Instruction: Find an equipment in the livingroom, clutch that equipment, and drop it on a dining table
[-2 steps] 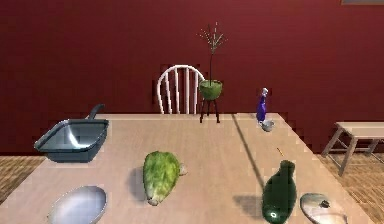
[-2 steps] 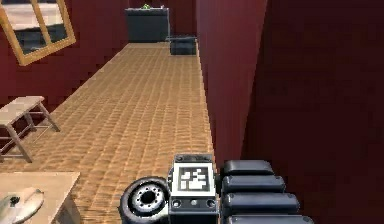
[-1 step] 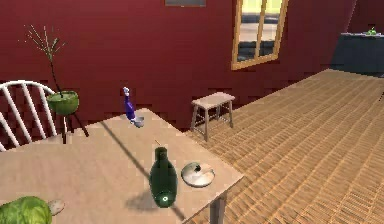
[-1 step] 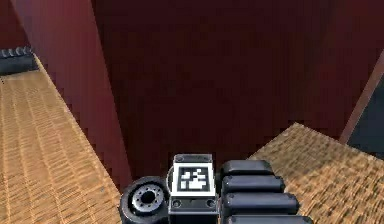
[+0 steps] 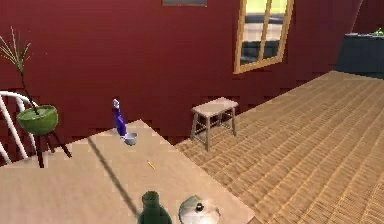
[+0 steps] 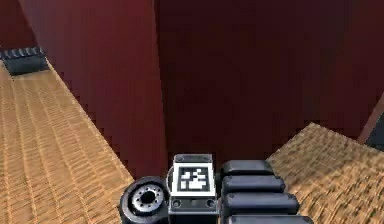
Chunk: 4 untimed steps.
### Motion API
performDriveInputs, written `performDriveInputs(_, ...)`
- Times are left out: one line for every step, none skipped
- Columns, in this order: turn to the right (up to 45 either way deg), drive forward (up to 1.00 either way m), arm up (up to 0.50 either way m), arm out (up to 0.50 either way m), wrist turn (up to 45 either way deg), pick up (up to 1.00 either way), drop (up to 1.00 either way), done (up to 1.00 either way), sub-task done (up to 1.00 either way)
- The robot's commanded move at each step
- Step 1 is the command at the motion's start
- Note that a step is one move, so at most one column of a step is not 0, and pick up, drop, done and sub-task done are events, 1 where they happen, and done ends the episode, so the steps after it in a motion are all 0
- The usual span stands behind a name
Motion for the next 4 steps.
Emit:
performDriveInputs(-45.0, 0.00, 0.00, 0.00, 0.0, 0.00, 0.00, 0.00, 0.00)
performDriveInputs(-33.0, 0.00, 0.00, 0.00, 0.0, 0.00, 0.00, 0.00, 0.00)
performDriveInputs(45.0, 0.00, 0.00, 0.00, 0.0, 0.00, 0.00, 0.00, 0.00)
performDriveInputs(24.0, 0.00, 0.00, 0.00, 0.0, 0.00, 0.00, 0.00, 0.00)
